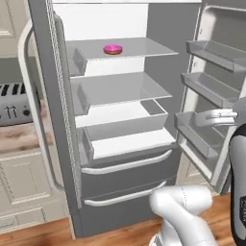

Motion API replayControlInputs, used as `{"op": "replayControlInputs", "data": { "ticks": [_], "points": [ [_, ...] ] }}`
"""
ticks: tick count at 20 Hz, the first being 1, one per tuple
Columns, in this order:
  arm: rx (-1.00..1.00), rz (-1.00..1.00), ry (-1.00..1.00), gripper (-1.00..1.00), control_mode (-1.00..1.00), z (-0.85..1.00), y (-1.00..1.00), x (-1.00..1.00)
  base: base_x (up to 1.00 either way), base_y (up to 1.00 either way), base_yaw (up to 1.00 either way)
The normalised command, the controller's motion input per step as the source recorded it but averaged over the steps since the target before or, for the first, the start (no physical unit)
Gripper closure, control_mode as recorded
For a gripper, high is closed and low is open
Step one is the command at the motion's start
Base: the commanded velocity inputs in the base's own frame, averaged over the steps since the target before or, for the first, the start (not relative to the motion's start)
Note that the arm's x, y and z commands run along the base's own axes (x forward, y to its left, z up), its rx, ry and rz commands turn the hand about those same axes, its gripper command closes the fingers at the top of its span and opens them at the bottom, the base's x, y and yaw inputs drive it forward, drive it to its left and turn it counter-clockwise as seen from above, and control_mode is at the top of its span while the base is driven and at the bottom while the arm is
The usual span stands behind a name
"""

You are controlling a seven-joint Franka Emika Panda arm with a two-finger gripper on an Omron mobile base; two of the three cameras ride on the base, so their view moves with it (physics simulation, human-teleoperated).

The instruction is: Take the donuts from the fridge and place them on the empty tray on the dining counter.

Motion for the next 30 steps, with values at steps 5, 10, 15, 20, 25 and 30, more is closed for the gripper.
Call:
{"op": "replayControlInputs", "data": {
  "ticks": [5,10,15,20,25,30],
  "points": [
    [0.00,0.00,0.00,-1.00,1.00,0.00,0.00,0.00,1.00,0.25,-0.01],
    [0.00,0.00,0.00,-1.00,1.00,0.00,0.00,0.00,1.00,0.64,-0.06],
    [0.00,0.00,0.00,-1.00,1.00,0.00,0.00,0.00,1.00,0.92,-0.01],
    [0.00,0.00,0.00,-1.00,1.00,0.00,0.00,0.00,1.00,0.02,0.25],
    [0.00,0.00,0.00,-1.00,1.00,0.00,0.00,0.00,0.86,-0.02,0.22],
    [0.00,-0.14,0.02,-1.00,-1.00,0.02,0.23,0.23,0.00,0.00,0.00]
  ]
}}
